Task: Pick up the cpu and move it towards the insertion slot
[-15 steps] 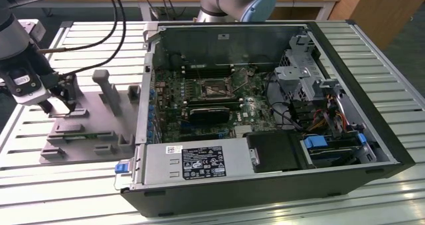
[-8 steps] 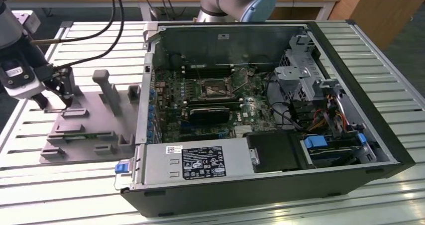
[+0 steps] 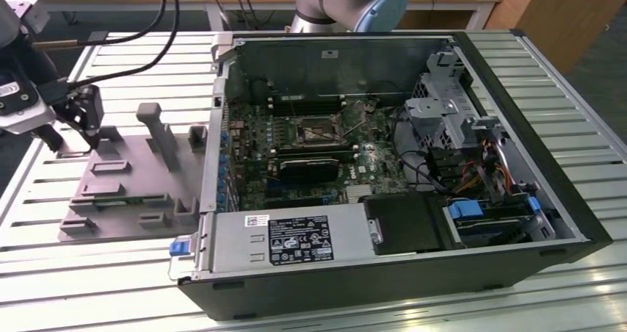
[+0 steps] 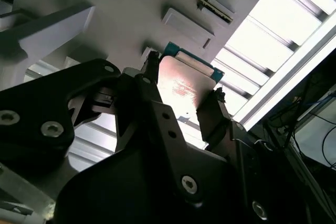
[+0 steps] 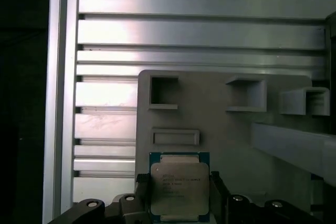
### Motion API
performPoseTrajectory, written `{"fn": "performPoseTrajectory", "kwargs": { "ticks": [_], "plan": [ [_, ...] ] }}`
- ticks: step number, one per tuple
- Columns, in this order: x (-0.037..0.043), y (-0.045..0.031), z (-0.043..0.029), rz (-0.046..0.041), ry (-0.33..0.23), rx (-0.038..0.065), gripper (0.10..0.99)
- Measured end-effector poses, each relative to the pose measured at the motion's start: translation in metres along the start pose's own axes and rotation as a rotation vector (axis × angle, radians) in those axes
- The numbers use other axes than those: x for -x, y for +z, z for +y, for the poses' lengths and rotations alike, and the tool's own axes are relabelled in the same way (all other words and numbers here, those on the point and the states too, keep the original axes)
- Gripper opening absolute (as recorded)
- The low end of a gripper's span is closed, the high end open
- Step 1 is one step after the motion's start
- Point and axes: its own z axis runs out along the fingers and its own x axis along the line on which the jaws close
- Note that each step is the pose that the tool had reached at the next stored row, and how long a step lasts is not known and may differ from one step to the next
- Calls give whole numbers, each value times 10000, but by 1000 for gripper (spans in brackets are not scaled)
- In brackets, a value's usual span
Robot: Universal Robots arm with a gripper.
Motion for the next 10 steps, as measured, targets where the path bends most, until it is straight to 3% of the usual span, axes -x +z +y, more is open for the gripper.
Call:
{"fn": "performPoseTrajectory", "kwargs": {
  "ticks": [10],
  "plan": [
    [4,-332,13,-3,-1,-1,537]
  ]
}}
